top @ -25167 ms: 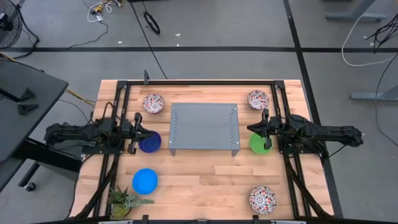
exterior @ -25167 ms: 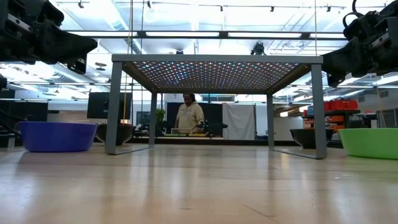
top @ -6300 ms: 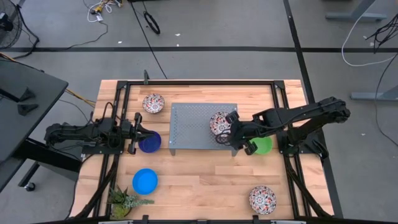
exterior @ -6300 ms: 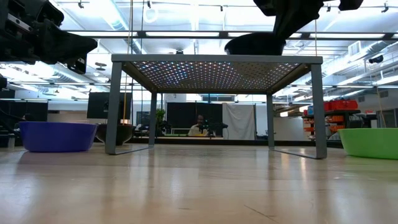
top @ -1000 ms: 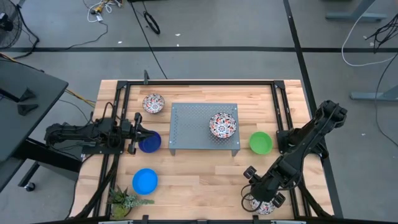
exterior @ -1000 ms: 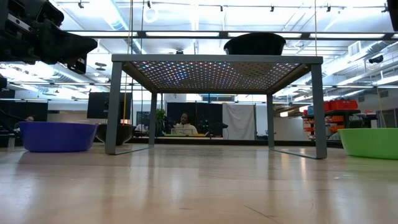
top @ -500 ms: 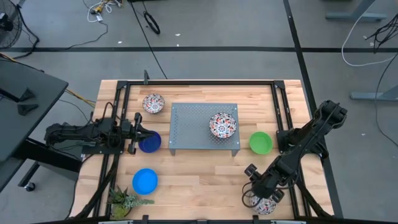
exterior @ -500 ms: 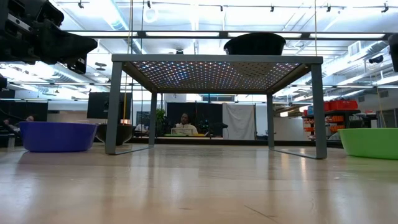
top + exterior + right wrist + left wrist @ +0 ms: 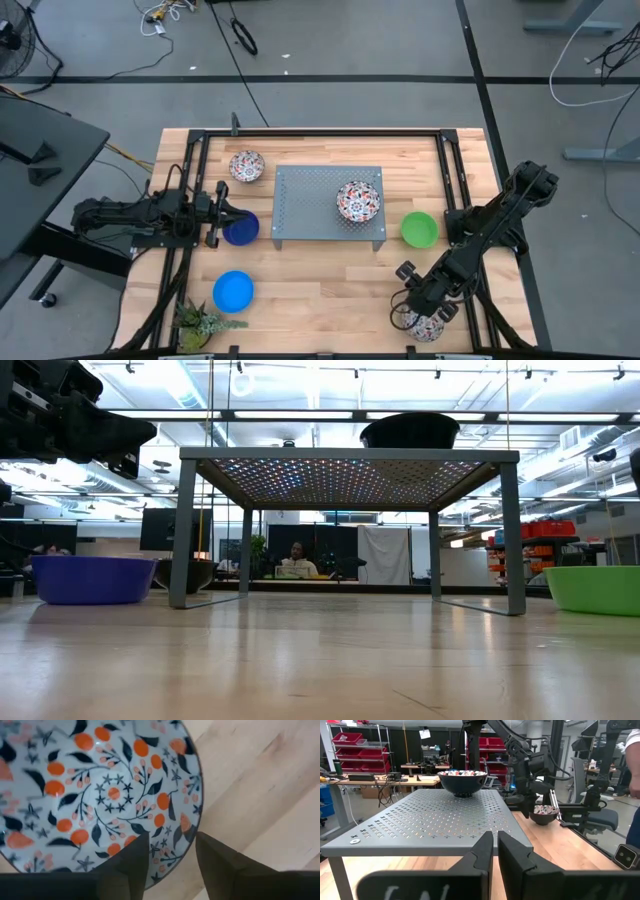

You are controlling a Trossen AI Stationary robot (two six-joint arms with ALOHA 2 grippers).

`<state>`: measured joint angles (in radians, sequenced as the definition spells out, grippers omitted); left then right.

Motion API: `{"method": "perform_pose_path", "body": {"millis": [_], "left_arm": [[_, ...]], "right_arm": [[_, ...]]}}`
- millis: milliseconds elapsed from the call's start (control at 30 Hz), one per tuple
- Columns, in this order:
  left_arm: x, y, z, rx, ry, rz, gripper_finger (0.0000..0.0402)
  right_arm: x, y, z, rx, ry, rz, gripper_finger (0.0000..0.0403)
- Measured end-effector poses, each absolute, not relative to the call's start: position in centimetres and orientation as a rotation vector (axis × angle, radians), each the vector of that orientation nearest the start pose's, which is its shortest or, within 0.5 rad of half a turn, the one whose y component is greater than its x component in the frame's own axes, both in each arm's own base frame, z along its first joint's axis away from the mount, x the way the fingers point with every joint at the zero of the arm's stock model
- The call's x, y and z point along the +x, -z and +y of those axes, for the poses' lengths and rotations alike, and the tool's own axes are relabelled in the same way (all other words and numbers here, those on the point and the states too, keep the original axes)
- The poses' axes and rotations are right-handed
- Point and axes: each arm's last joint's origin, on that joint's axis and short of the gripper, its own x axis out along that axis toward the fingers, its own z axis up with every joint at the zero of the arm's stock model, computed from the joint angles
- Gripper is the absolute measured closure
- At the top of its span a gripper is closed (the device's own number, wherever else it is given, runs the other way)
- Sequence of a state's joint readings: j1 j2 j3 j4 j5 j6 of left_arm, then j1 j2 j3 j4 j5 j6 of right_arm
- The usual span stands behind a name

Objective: Pick & Place Mini bowls
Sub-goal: Stack the bottom white patterned bowl on top of the white patterned bowl on the shelf

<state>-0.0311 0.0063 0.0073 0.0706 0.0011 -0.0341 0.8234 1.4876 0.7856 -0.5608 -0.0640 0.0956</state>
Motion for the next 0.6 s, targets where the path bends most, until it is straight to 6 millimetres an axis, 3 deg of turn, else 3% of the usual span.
{"method": "perform_pose_path", "body": {"millis": [367,600], "left_arm": [[9.73,-17.23,-0.31,-0.035,0.034,-0.071,0.0369],[9.74,-17.23,-0.31,-0.035,0.033,-0.071,0.0369]], "right_arm": [[17.08,-16.23,18.73,-0.396,-0.708,1.239,0.0328],[17.13,-16.38,18.87,-0.375,-0.734,1.234,0.0359]]}}
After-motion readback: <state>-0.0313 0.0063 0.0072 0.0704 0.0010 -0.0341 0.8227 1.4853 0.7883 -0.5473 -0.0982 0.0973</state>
